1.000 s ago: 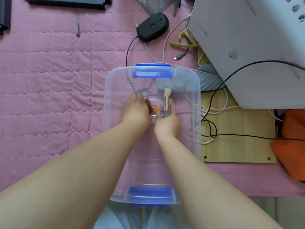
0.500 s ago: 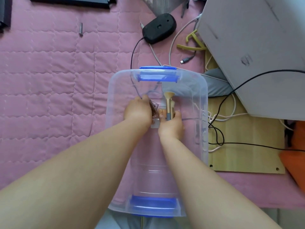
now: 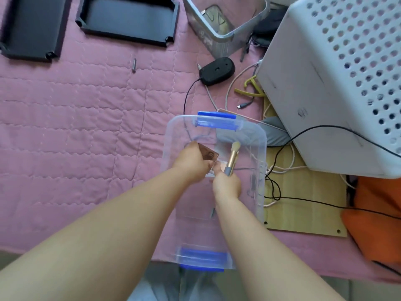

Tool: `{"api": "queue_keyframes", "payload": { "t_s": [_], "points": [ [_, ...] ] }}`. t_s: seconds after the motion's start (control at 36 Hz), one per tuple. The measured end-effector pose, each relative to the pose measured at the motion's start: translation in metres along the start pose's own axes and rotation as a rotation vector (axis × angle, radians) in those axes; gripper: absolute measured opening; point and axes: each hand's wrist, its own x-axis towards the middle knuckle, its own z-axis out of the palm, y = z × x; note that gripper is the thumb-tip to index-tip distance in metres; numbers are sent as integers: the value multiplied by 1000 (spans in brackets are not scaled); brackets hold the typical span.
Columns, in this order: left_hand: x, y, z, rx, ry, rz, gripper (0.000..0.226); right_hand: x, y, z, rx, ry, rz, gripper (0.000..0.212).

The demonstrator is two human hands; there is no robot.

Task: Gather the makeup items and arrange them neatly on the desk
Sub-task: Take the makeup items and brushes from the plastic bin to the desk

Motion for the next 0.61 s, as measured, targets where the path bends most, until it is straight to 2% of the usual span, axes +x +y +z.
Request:
{"api": "queue_keyframes", "payload": {
  "t_s": [0.14,0.28,0.33,0.42,0.5,0.61],
  "points": [
    [-58,6,-32,-203,-26,14,15,-58,-4,-23,56,-52,-51,21],
    [-125,-2,-70,-498,-19,10,20,-129,-24,-46,0,-127,-196,27],
    [-160,-5,-91,-578,-7,-1,15,-160,-32,-51,-48,-184,-259,25],
    [-214,-7,-126,-710,79,4,8,-207,-45,-51,-140,-286,-383,19],
    [-259,-26,-156,-861,188,-21,11,-259,-59,-45,-251,-387,-476,22],
    [-322,-68,-195,-948,358,-28,17,-330,-62,-21,-362,-526,-560,24]
  ]
}}
